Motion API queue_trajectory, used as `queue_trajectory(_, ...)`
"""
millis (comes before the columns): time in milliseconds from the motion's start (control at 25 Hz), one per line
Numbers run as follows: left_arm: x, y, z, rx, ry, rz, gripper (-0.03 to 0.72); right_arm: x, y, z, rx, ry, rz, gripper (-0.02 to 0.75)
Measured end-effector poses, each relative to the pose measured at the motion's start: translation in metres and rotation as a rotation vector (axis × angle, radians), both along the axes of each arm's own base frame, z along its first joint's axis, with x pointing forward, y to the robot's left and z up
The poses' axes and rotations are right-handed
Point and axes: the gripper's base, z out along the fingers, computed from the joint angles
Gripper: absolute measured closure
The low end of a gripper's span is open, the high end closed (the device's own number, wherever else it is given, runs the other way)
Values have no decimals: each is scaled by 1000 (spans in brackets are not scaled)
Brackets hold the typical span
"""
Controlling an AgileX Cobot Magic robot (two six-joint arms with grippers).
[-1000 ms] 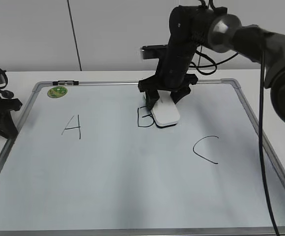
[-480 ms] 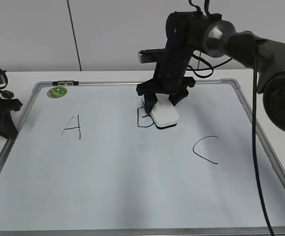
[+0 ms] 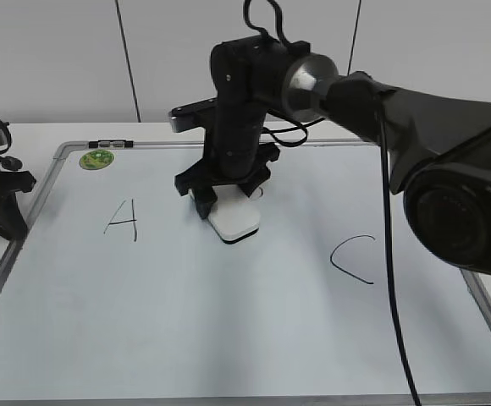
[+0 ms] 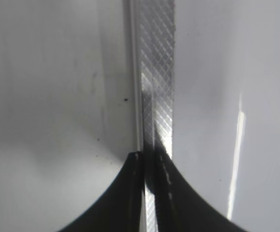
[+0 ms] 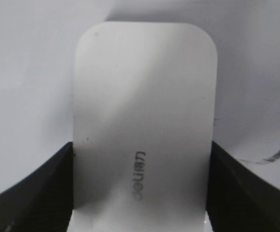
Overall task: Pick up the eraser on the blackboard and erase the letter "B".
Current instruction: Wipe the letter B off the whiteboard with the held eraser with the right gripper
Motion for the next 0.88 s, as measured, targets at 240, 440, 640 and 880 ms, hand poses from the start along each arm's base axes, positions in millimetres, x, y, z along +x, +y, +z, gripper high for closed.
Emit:
queue_trajectory(240, 0, 0, 0, 1, 2, -1, 659, -7, 10, -1, -5, -3, 24, 200)
queue_trajectory(440, 0, 0, 0, 1, 2, -2, 659, -4, 6, -1, -20, -13, 13, 200)
queue_trajectory(640, 0, 0, 0, 0, 1, -1, 659, 3, -4, -1, -7, -3, -19, 200)
queue_trajectory(880, 1, 0, -3, -7, 8, 4, 659, 27, -42, -1, 2, 3, -113, 200)
